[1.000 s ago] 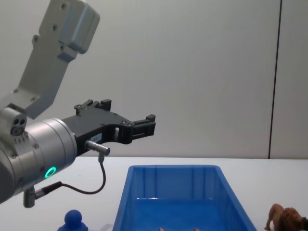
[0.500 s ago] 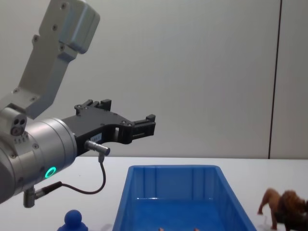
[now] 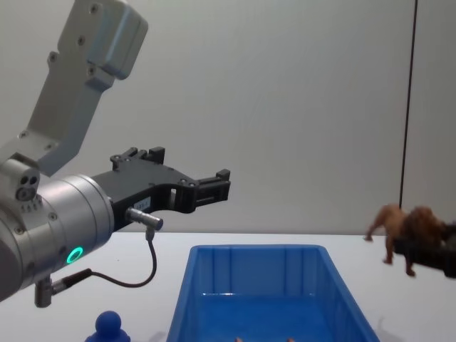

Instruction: Pick up the two dolls from the table and place them into the box.

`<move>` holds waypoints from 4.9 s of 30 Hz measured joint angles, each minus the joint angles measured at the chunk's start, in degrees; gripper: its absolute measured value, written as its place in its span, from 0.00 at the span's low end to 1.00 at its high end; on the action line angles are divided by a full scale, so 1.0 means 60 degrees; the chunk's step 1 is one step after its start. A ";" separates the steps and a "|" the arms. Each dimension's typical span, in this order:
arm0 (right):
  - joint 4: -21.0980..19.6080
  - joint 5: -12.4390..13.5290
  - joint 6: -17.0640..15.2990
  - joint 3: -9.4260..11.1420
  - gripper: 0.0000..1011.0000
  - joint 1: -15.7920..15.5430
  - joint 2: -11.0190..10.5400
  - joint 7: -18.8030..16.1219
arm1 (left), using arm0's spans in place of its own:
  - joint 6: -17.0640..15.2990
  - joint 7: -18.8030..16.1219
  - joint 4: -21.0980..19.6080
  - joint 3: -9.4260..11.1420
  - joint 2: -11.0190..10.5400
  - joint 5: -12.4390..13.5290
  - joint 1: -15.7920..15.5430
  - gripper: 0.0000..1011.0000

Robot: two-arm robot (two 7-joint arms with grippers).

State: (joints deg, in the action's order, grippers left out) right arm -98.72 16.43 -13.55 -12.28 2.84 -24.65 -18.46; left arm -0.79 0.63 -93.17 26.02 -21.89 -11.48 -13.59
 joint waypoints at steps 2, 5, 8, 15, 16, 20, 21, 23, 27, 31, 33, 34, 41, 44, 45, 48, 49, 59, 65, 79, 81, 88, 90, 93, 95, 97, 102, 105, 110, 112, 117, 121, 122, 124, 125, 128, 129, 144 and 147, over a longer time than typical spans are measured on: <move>-0.0096 0.0044 -0.0016 -0.0002 0.42 0.0021 0.0013 -0.0058 | 0.0000 0.0000 0.0000 0.0000 0.0000 0.0000 0.0000 0.99; -0.0270 0.0085 -0.0178 -0.0055 0.42 0.0101 0.0080 -0.0193 | 0.0000 0.0000 0.0000 0.0000 0.0000 0.0000 0.0000 0.99; -0.0374 0.0062 -0.0445 -0.0152 0.42 0.0211 0.0187 -0.0323 | 0.0000 0.0000 0.0000 0.0001 0.0000 0.0000 0.0000 0.99; -0.0348 -0.0372 -0.1172 -0.0484 0.42 0.0493 0.0525 -0.0561 | 0.0000 0.0000 0.0000 0.0000 0.0000 0.0000 0.0000 0.99; -0.0320 -0.0433 -0.1241 -0.0530 0.42 0.0522 0.0566 -0.0579 | 0.0000 0.0001 0.0000 -0.0001 0.0000 0.0000 0.0000 0.99; -0.0073 -0.0841 -0.1595 -0.0819 0.46 0.0701 0.0855 -0.0655 | 0.0000 0.0000 0.0000 0.0000 0.0000 0.0000 0.0000 0.99; -0.0050 -0.0905 -0.1640 -0.0845 0.48 0.0714 0.0879 -0.0662 | 0.0000 0.0000 0.0000 0.0000 0.0000 0.0000 0.0000 0.99; 0.0043 -0.1044 -0.1735 -0.0944 0.54 0.0766 0.0975 -0.0669 | 0.0000 0.0000 0.0000 0.0000 0.0000 0.0000 0.0000 0.99; 0.0240 -0.1324 -0.1875 -0.1136 0.68 0.0868 0.1170 -0.0671 | 0.0000 0.0001 0.0000 0.0000 0.0001 0.0000 0.0000 0.99; 0.0351 -0.1462 -0.1870 -0.1237 0.79 0.0922 0.1275 -0.0656 | 0.0000 0.0000 0.0000 0.0000 0.0000 0.0000 0.0000 0.99; 0.0382 -0.1499 -0.1808 -0.1256 0.84 0.0935 0.1294 -0.0633 | 0.0000 0.0000 0.0000 0.0000 0.0000 0.0000 0.0000 0.99; 0.0393 -0.1505 -0.1761 -0.1258 0.88 0.0939 0.1297 -0.0620 | 0.0000 0.0000 0.0000 0.0000 0.0000 0.0000 0.0000 0.99; 0.0448 -0.1401 -0.1317 -0.1132 0.99 0.0948 0.1176 -0.0545 | 0.0000 0.0000 0.0000 0.0000 0.0000 0.0000 0.0000 0.99; 0.0490 -0.1309 -0.1125 -0.1024 0.99 0.0963 0.1077 -0.0538 | 0.0000 0.0000 0.0000 0.0000 0.0000 0.0000 0.0000 0.99; 0.0506 -0.1273 -0.1080 -0.0995 0.99 0.0968 0.1050 -0.0538 | 0.0000 0.0000 0.0000 0.0000 0.0000 0.0000 0.0000 0.99; 0.0589 -0.1180 -0.0883 -0.0863 0.99 0.0996 0.0926 -0.0546 | 0.0000 0.0000 0.0000 0.0000 0.0000 0.0000 0.0000 0.99; 0.0640 -0.1132 -0.0783 -0.0800 0.99 0.1008 0.0869 -0.0560 | 0.0000 0.0000 0.0000 0.0000 0.0000 0.0000 0.0000 0.99; 0.1012 -0.0939 -0.0312 -0.0468 0.99 0.1097 0.0535 -0.0719 | 0.0000 0.0000 0.0000 0.0000 0.0000 0.0000 0.0000 0.99; 0.1142 -0.0882 -0.0149 -0.0357 0.99 0.1128 0.0424 -0.0776 | -0.0034 0.0001 -0.0011 -0.0003 -0.0007 0.0000 0.0020 0.99; 0.1282 -0.0823 0.0020 -0.0243 0.99 0.1163 0.0303 -0.0840 | -0.0733 -0.0488 -0.0834 -0.0059 -0.0446 -0.0227 0.0645 0.99; 0.1294 -0.0818 0.0035 -0.0234 0.99 0.1164 0.0294 -0.0844 | -0.0824 -0.0602 -0.0972 -0.0078 -0.0550 -0.0318 0.0786 0.99; 0.1321 -0.0808 0.0060 -0.0212 0.99 0.1169 0.0274 -0.0855 | -0.1024 -0.0878 -0.1227 -0.0175 -0.0881 -0.0770 0.1241 0.99; 0.1324 -0.0806 0.0066 -0.0210 0.99 0.1172 0.0271 -0.0856 | -0.1074 -0.0910 -0.1248 -0.0233 -0.0989 -0.0932 0.1343 0.99; 0.1330 -0.0804 0.0075 -0.0204 0.99 0.1173 0.0266 -0.0860 | -0.1157 -0.0909 -0.1241 -0.0305 -0.1089 -0.1139 0.1429 0.99; 0.1334 -0.0802 0.0080 -0.0202 0.99 0.1175 0.0264 -0.0862 | -0.1193 -0.0882 -0.1201 -0.0349 -0.1137 -0.1226 0.1459 0.99; 0.1336 -0.0800 0.0083 -0.0200 0.99 0.1176 0.0262 -0.0864 | -0.1251 -0.0787 -0.1120 -0.0405 -0.1188 -0.1360 0.1475 0.99; 0.1342 -0.0797 0.0089 -0.0196 0.99 0.1177 0.0259 -0.0867 | -0.1302 -0.0548 -0.0869 -0.0514 -0.1271 -0.1562 0.1476 0.99; 0.1345 -0.0796 0.0092 -0.0194 0.99 0.1178 0.0256 -0.0867 | -0.1301 -0.0309 -0.0622 -0.0597 -0.1324 -0.1679 0.1450 0.99; 0.1350 -0.0796 0.0098 -0.0187 0.99 0.1178 0.0251 -0.0867 | -0.1301 0.0028 -0.0275 -0.0700 -0.1373 -0.1785 0.1379 0.99; 0.1351 -0.0796 0.0101 -0.0187 0.99 0.1177 0.0250 -0.0867 | -0.1317 0.0134 -0.0165 -0.0729 -0.1382 -0.1807 0.1348 0.99; 0.1351 -0.0796 0.0101 -0.0187 0.99 0.1177 0.0248 -0.0866 | -0.1411 0.0483 0.0138 -0.0795 -0.1389 -0.1849 0.1244 0.99; 0.1351 -0.0796 0.0101 -0.0187 0.99 0.1177 0.0248 -0.0866 | -0.1493 0.0783 0.0427 -0.0840 -0.1381 -0.1859 0.1124 0.99; 0.1351 -0.0796 0.0101 -0.0187 0.99 0.1177 0.0248 -0.0866 | -0.1519 0.0933 0.0538 -0.0853 -0.1370 -0.1859 0.1074 0.99; 0.1351 -0.0796 0.0101 -0.0187 0.99 0.1178 0.0248 -0.0866 | -0.1551 0.1144 0.0726 -0.0872 -0.1345 -0.1859 0.0989 0.99; 0.1351 -0.0796 0.0102 -0.0187 0.99 0.1178 0.0248 -0.0866 | -0.1561 0.1237 0.0787 -0.0877 -0.1335 -0.1859 0.0962 0.99; 0.1351 -0.0796 0.0101 -0.0188 0.99 0.1177 0.0248 -0.0866 | -0.1607 0.1550 0.1043 -0.0894 -0.1288 -0.1854 0.0836 0.99; 0.1351 -0.0796 0.0101 -0.0188 0.99 0.1177 0.0248 -0.0866 | -0.1627 0.1692 0.1177 -0.0902 -0.1259 -0.1848 0.0762 0.99; 0.1350 -0.0797 0.0100 -0.0188 0.99 0.1178 0.0248 -0.0866 | -0.1945 0.2764 0.2119 -0.0912 -0.0996 -0.1666 0.0174 0.99; 0.1350 -0.0797 0.0099 -0.0189 0.99 0.1178 0.0248 -0.0866 | -0.2131 0.2951 0.2273 -0.0912 -0.0941 -0.1605 0.0058 0.95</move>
State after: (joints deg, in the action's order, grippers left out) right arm -90.62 11.65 -12.96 -13.41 9.90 -23.16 -23.65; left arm -13.58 18.33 -79.53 20.55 -27.54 -21.11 -13.24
